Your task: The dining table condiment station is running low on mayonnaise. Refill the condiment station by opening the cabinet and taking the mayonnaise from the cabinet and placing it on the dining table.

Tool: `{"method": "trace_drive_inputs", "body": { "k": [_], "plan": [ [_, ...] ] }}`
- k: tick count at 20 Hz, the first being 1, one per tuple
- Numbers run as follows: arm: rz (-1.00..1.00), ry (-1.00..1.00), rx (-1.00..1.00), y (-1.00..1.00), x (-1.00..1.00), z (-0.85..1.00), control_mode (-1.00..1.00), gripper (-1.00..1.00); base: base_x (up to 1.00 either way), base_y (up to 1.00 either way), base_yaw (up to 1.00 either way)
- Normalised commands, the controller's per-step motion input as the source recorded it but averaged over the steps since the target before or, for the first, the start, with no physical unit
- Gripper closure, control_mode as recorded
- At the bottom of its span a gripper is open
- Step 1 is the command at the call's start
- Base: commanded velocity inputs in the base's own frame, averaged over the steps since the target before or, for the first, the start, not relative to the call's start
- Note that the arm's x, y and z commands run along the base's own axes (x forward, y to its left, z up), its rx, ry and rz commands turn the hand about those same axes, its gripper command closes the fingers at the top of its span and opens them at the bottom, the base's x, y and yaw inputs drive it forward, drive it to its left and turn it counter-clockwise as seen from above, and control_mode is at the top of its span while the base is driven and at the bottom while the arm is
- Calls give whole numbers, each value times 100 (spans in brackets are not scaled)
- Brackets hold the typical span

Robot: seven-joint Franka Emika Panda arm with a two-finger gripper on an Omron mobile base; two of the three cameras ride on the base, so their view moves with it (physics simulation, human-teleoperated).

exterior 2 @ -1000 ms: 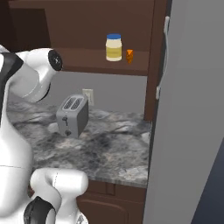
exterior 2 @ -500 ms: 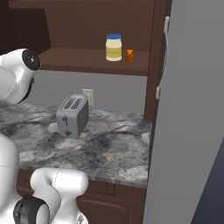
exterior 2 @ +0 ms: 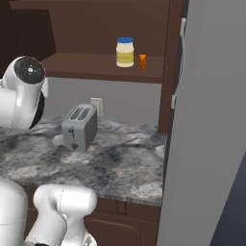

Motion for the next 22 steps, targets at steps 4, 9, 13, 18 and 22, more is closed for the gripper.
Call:
{"method": "trace_drive_inputs", "body": {
  "k": [4,9,13,18,22],
  "plan": [
    [-42,-17,-17,-100,0,9,-100,-100,0,0,0],
    [-52,-3,-10,-98,2,24,-100,-100,0,0,0],
    [-49,-3,-14,-73,26,23,-100,-100,0,0,0],
    [-20,-31,0,-9,2,36,-100,-100,0,0,0],
    [-3,-3,0,0,2,-2,-100,-100,0,0,0]
  ]
}}
